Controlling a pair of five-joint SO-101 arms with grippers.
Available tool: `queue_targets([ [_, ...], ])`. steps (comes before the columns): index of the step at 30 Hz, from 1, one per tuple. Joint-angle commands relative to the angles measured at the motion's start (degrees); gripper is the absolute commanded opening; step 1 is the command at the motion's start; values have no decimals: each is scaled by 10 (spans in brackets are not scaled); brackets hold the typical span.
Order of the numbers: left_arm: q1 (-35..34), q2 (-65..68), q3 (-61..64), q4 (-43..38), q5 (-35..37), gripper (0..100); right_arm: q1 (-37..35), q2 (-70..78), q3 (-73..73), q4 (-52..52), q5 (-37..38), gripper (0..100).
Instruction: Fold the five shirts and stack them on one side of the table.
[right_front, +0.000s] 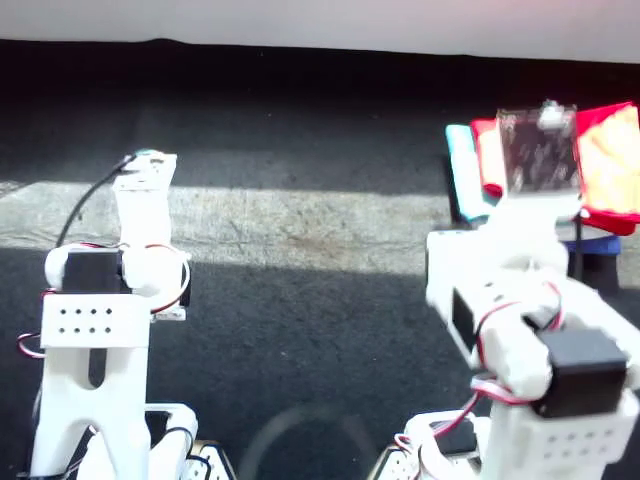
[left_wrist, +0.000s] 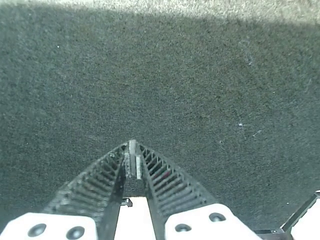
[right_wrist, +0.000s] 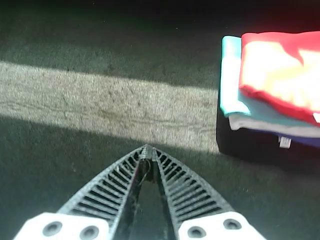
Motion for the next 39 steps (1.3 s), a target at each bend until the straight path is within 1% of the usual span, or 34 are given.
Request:
queue_targets([
  [1,2,-44,35,-55,-7,8,-5,-124,196,-75,-4,8],
  [4,-13,-121,79,-91,-7,10,-5,-225,346,-159,-4,8],
  [5,-13,-151,99,-105,-15,11,-5,-261,397,-184,-2,8],
  [8,-12,-237,178,-139,-69,11,-5,-358,532,-254,-1,9],
  [11,-15,-313,264,-177,-80,11,-5,-442,650,-303,0,9],
  [16,-15,-438,391,-231,-77,11,-5,-556,787,-327,-2,9],
  [20,-15,-549,496,-261,-77,11,-5,-552,843,-328,-4,8],
  [23,-15,-621,562,-257,-77,9,-5,-550,874,-319,-11,8],
  [27,-7,-604,572,-193,-69,9,-5,-550,890,-295,-67,8],
  [30,-3,-606,575,-150,-17,9,-5,-550,902,-274,-82,8],
  [34,-5,-606,575,-106,47,9,-5,-550,954,-255,-81,8],
  [39,-3,-606,582,-100,51,9,-5,-550,971,-247,-81,8],
])
